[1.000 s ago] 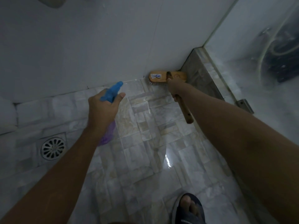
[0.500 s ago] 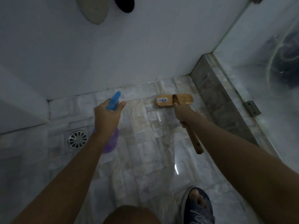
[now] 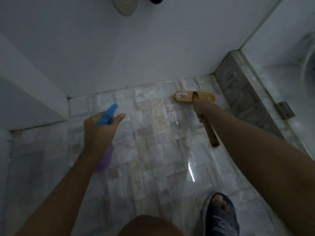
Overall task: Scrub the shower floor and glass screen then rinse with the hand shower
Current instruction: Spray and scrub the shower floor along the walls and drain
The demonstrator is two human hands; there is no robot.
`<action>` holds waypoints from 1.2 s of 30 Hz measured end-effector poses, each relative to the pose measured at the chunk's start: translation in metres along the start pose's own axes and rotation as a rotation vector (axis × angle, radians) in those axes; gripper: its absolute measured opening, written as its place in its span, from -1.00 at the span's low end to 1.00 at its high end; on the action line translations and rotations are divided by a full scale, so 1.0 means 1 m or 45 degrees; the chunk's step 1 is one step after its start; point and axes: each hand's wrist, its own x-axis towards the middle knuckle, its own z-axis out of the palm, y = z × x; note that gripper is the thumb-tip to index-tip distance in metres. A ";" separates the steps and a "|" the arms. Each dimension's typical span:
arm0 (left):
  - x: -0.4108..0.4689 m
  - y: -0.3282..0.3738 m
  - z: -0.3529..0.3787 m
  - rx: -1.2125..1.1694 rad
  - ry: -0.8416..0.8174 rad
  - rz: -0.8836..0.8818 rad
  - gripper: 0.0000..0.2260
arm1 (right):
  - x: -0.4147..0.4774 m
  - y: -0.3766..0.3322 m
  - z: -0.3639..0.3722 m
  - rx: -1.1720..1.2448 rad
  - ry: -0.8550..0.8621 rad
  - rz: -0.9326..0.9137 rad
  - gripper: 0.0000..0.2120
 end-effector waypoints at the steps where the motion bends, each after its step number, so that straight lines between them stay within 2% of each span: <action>1: -0.005 -0.008 -0.016 0.008 0.040 0.016 -0.72 | 0.001 -0.013 0.000 0.028 -0.010 0.020 -0.64; 3: -0.015 -0.025 -0.048 0.007 0.114 -0.012 -0.75 | 0.005 -0.049 0.005 0.015 -0.029 -0.042 -0.69; 5: -0.027 -0.050 -0.088 0.127 0.184 -0.037 -0.68 | -0.001 -0.097 0.031 0.099 -0.041 -0.180 -0.72; 8: -0.047 -0.078 -0.140 0.202 0.270 -0.125 -0.65 | -0.027 -0.158 0.082 0.189 -0.058 -0.369 -0.64; 11: -0.068 -0.092 -0.177 0.277 0.364 -0.160 -0.69 | -0.056 -0.198 0.130 0.240 -0.200 -0.498 -0.59; 14: -0.088 -0.109 -0.205 0.291 0.427 -0.210 -0.75 | -0.097 -0.195 0.168 0.015 -0.360 -0.644 -0.61; 17: -0.103 -0.123 -0.217 0.225 0.491 -0.280 -0.77 | -0.135 -0.157 0.183 -0.260 -0.403 -0.829 -0.67; 19: -0.108 -0.127 -0.220 0.172 0.552 -0.304 -0.79 | -0.150 -0.122 0.184 -0.440 -0.434 -0.871 -0.67; 22: -0.112 -0.129 -0.225 0.222 0.564 -0.207 -0.87 | -0.172 -0.090 0.181 -0.630 -0.489 -0.890 -0.28; 23: -0.112 -0.129 -0.228 0.194 0.575 -0.209 -0.81 | -0.175 -0.090 0.184 -0.645 -0.480 -0.902 -0.27; 26: -0.110 -0.129 -0.232 0.097 0.575 -0.229 -0.69 | -0.174 -0.133 0.205 -0.638 -0.459 -0.955 -0.54; 27: -0.108 -0.130 -0.233 0.077 0.561 -0.209 -0.75 | -0.175 -0.157 0.212 -0.575 -0.451 -0.956 -0.57; 28: -0.108 -0.134 -0.234 0.103 0.541 -0.197 -0.89 | -0.176 -0.180 0.220 -0.504 -0.457 -0.937 -0.58; 29: -0.104 -0.131 -0.231 0.162 0.515 -0.189 -0.86 | -0.176 -0.201 0.224 -0.456 -0.449 -0.926 -0.59; 30: -0.104 -0.134 -0.233 0.208 0.509 -0.183 -0.72 | -0.180 -0.222 0.233 -0.456 -0.442 -0.930 -0.59; 32: -0.102 -0.137 -0.232 0.235 0.473 -0.164 -0.67 | -0.182 -0.241 0.242 -0.441 -0.427 -0.917 -0.57; 34: -0.105 -0.141 -0.237 0.185 0.500 -0.238 -0.62 | -0.189 -0.233 0.249 -0.440 -0.452 -0.939 -0.58; 36: -0.110 -0.145 -0.243 0.102 0.608 -0.345 -0.47 | -0.201 -0.202 0.249 -0.538 -0.478 -1.015 -0.59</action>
